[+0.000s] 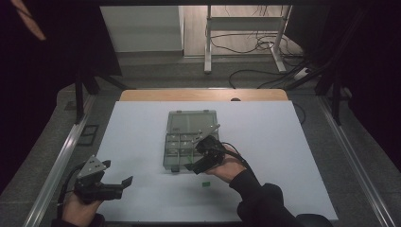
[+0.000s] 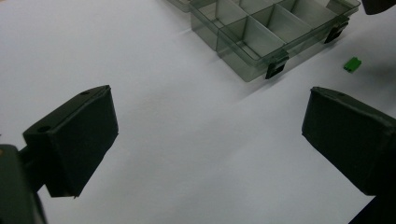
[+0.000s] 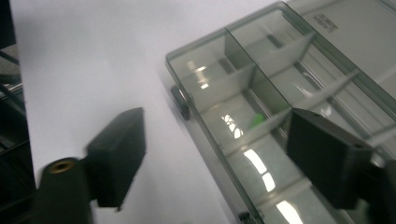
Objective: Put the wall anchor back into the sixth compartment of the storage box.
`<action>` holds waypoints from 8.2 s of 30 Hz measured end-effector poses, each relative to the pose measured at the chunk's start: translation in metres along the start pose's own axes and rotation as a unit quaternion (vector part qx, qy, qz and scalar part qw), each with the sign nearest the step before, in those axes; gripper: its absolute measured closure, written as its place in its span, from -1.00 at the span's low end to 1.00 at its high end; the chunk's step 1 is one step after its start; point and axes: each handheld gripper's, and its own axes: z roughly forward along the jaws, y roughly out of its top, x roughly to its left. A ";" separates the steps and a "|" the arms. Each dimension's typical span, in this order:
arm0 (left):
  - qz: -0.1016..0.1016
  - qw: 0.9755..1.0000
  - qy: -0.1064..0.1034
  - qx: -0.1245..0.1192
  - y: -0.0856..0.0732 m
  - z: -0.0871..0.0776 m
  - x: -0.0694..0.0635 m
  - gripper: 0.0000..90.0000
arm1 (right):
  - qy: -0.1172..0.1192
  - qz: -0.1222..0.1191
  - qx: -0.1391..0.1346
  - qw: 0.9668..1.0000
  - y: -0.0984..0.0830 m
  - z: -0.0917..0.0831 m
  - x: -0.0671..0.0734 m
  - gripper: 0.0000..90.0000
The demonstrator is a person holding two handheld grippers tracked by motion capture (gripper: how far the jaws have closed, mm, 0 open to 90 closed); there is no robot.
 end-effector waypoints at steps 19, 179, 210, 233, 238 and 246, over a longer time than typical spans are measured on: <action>0.002 1.000 0.001 0.000 0.000 0.000 0.000 -0.91 | -0.057 0.018 0.022 0.998 -0.026 -0.016 0.007 -1.00; -0.004 1.000 -0.001 -0.002 -0.003 -0.003 0.001 -0.90 | -0.024 -0.004 -0.008 1.000 0.008 0.004 0.002 0.84; -0.008 1.000 -0.002 -0.004 -0.004 -0.004 0.002 -0.90 | -0.020 -0.006 -0.002 1.000 0.013 0.024 -0.001 0.43; -0.008 1.000 -0.003 -0.005 -0.004 -0.004 0.002 -0.90 | -0.003 -0.017 -0.012 1.000 -0.005 -0.007 0.013 -0.84; -0.008 1.000 -0.003 -0.005 -0.004 -0.004 0.002 -0.90 | -0.019 -0.023 -0.007 1.000 -0.010 -0.010 0.017 -0.98; -0.011 1.000 -0.005 -0.006 -0.004 -0.004 0.003 -0.90 | -0.030 -0.026 -0.001 0.999 -0.020 -0.019 0.018 -1.00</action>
